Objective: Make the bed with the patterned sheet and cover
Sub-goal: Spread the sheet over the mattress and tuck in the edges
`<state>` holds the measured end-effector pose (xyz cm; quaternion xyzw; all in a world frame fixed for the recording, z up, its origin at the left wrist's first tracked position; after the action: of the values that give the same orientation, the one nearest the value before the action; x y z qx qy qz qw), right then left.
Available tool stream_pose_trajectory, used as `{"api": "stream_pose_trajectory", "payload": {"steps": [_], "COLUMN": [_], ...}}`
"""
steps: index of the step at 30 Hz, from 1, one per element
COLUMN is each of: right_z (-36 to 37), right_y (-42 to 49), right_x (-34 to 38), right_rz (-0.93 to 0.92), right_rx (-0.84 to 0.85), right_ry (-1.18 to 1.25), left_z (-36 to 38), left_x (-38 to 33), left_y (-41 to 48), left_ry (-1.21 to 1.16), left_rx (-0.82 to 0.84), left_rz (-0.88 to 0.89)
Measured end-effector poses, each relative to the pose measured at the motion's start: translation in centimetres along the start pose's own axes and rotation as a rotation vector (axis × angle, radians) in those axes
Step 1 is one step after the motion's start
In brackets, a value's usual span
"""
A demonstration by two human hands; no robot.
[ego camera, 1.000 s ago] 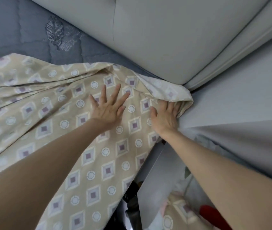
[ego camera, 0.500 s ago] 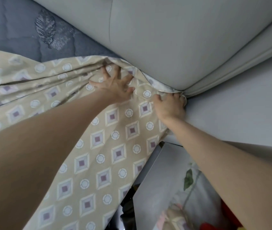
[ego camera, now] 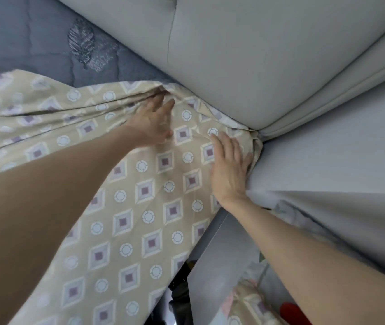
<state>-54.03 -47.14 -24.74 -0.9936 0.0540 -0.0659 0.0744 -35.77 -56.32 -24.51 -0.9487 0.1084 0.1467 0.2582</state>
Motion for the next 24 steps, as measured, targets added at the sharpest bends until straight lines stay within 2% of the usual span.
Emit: {"api": "stream_pose_trajectory", "payload": {"steps": [1,3,9,18,22,24], "right_z": [0.5,0.6,-0.5,-0.9,-0.1,0.0], "right_y": [0.2,2.1,5.7,8.6,9.6,9.3], "right_x": [0.5,0.6,1.4,1.2,1.1,1.3], "right_rz": [-0.059,-0.043,0.061,0.135,0.203,0.200], "right_rx": [0.082,0.165,0.179,0.407,0.416,0.352], "right_ry": [-0.042,-0.044,-0.087,-0.030,0.030,0.062], "left_z": [0.1,0.3,0.1,-0.1,0.2,0.3], "left_x": [0.7,1.7,1.6,1.9,1.7,1.6], "left_y": [-0.3,-0.1,1.3,1.9,2.0,2.0], "left_ry": [-0.006,-0.022,-0.001,-0.012,-0.006,0.003], "left_rx": [0.009,0.041,0.085,0.147,0.148,0.142], "left_rz": [-0.004,0.005,0.066,0.052,0.052,0.043]}}
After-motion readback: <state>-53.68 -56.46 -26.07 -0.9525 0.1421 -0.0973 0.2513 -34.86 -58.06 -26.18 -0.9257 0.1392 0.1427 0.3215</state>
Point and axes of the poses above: each hand's wrist, its own y-axis towards the middle knuckle, its own z-axis out of the palm, x = y × z, the point moved 7 cm from there along y, towards the middle knuckle, and after that the axes turned 6 degrees about z, right-handed, at the moved point
